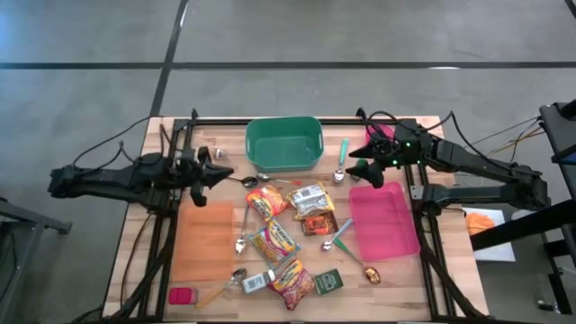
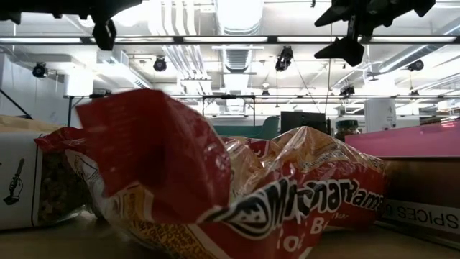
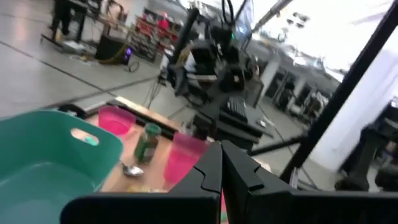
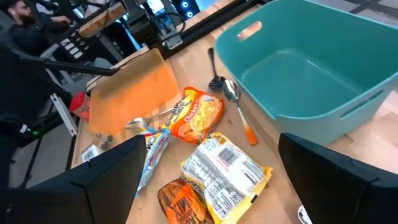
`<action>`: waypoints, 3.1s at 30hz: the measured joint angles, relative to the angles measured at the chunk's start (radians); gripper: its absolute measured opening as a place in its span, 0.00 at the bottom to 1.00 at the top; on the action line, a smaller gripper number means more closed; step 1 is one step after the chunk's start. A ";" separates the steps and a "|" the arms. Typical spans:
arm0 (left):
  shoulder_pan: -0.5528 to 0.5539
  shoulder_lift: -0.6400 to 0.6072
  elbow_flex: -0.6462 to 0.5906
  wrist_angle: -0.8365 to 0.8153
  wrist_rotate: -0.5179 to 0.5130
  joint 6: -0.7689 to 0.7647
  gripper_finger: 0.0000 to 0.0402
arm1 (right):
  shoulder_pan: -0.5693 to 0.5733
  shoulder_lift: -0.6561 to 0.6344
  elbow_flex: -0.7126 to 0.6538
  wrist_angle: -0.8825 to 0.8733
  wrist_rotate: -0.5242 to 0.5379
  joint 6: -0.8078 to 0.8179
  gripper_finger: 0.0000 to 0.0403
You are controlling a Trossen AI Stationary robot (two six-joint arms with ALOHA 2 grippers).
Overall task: Pick & Place Food Item
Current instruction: Put the green spice bottle into the pink bin
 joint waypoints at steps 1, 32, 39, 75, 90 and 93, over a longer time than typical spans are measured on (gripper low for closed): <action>0.000 0.008 0.005 -0.001 0.002 -0.012 0.00 | 0.000 0.000 0.000 -0.002 0.000 0.000 0.90; -0.001 0.014 0.011 -0.046 -0.078 -0.399 0.00 | -0.055 0.488 0.490 -0.838 0.379 0.214 0.89; 0.000 0.013 0.012 -0.049 -0.085 -0.419 0.00 | -0.070 0.599 0.501 -0.881 0.380 0.132 0.89; -0.001 0.014 0.011 -0.102 -0.040 -0.592 0.00 | -0.145 0.566 0.219 -0.615 0.314 0.041 0.65; -0.001 0.014 0.011 -0.111 -0.040 -0.592 0.00 | -0.144 0.566 0.228 -0.608 0.331 0.008 0.50; -0.001 0.014 0.011 -0.114 -0.040 -0.592 0.00 | -0.144 0.566 0.238 -0.637 0.331 0.008 0.50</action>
